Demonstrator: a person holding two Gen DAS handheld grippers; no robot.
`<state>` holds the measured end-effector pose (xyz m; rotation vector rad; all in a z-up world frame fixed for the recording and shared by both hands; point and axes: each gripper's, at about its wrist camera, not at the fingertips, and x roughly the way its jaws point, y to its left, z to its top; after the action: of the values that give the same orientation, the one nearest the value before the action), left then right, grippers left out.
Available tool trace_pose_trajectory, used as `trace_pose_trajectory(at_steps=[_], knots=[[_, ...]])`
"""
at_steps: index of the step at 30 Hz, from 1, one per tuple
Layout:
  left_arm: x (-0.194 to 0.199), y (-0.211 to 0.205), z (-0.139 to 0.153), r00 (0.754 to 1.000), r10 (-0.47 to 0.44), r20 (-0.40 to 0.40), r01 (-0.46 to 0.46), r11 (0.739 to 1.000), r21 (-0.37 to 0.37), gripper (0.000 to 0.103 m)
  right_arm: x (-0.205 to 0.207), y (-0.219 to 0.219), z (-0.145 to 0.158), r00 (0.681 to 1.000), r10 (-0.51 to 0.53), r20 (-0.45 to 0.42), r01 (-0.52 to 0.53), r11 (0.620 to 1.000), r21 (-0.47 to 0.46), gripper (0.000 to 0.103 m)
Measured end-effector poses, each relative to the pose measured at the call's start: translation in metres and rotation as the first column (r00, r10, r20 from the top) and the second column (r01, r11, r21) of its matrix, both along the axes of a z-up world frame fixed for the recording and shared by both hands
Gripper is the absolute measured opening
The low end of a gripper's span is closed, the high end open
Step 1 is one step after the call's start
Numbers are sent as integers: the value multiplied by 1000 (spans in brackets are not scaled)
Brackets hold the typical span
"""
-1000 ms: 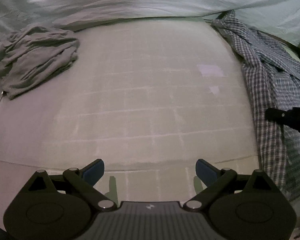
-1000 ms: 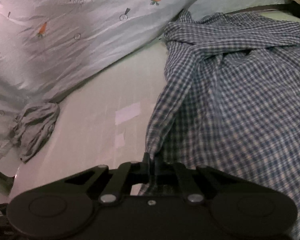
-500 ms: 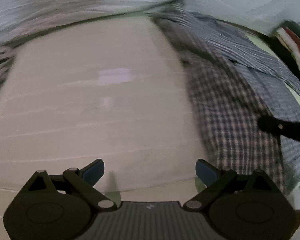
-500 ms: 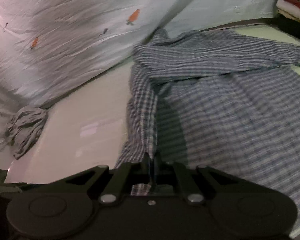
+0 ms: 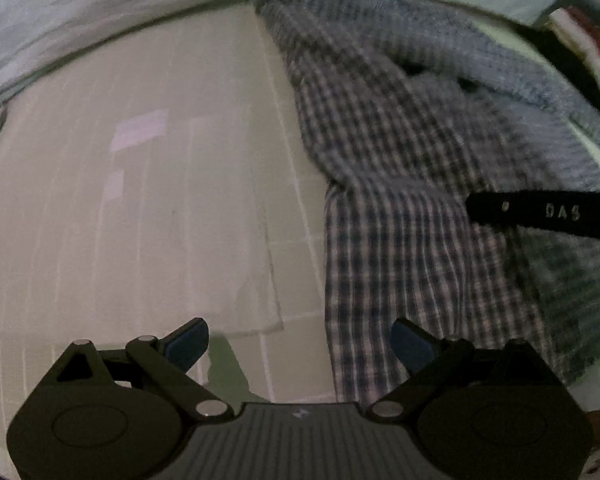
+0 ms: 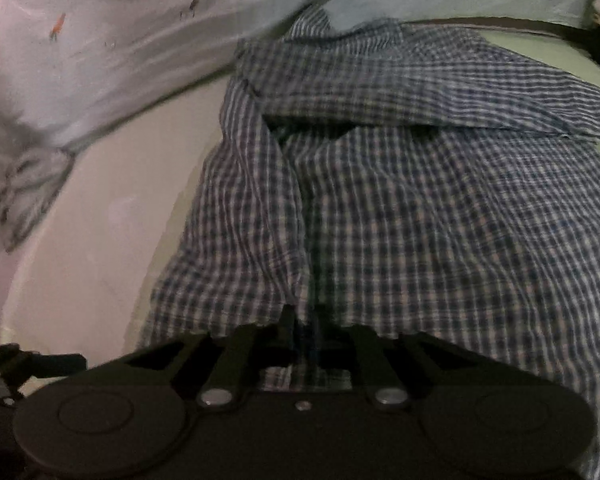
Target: Fold clothes
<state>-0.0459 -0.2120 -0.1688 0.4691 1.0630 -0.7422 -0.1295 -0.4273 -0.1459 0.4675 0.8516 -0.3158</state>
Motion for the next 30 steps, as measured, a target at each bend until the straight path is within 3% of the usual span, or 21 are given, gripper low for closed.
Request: trace_pose_trajectory(at_steps=[5,8,14,23,30], knots=[[1,-6,-4,999,36,-6,-36,999,23,100,3,-3,0,1000,15,-16,-15,998,-61,39],[6,-12,-2,999,46,10,-46,999,25,100,-6,-16,8,999,-24,30,26,998,-57,46],[30,-22,9,993,117,15,-117,993,-22,100,-23,-43,23,987,-102,121,108,993,-46,73],[78,-61,9,976,216,-18,-217,973,-74,100,-36,-110,17,946,-312,93,320,944,-82,84],[131,-98,11,970,241,-13,-241,966,-94,100,-41,-187,14,874,-473,111,484,868,-109,85]])
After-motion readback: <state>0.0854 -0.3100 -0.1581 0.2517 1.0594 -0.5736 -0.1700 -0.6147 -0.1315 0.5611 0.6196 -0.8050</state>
